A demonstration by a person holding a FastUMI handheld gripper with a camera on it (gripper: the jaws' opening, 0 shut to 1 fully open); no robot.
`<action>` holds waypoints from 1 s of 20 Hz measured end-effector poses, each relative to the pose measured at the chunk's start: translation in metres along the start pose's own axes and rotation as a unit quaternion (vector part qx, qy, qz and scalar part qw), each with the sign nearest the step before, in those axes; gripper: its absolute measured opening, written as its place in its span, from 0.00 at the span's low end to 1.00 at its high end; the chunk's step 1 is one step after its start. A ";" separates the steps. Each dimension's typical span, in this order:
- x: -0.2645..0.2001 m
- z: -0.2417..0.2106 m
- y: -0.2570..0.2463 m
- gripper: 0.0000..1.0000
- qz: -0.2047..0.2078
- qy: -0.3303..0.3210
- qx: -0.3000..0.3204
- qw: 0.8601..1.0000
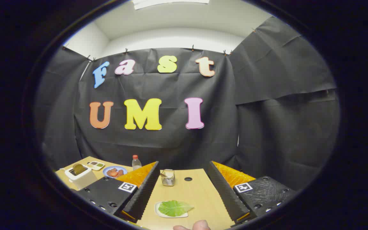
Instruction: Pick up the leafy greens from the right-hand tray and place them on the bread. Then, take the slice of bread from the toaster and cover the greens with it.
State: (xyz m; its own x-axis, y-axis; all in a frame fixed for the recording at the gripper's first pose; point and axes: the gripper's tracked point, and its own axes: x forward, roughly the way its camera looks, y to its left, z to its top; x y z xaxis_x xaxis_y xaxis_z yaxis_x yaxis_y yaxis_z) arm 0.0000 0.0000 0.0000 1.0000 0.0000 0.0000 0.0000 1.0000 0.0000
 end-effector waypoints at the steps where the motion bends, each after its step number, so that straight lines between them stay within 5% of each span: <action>1: 0.001 0.001 -0.003 0.95 -0.001 -0.001 0.001 1.000; 10: 0.005 0.002 -0.022 0.95 -0.007 0.007 0.006 1.000; 20: 0.022 -0.047 -0.026 0.95 0.023 0.062 0.007 0.998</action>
State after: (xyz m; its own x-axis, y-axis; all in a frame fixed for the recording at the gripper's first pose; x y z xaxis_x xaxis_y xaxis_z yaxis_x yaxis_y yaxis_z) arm 0.0224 -0.0264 -0.0473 0.9912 0.0467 -0.1242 -0.0449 0.9988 0.0172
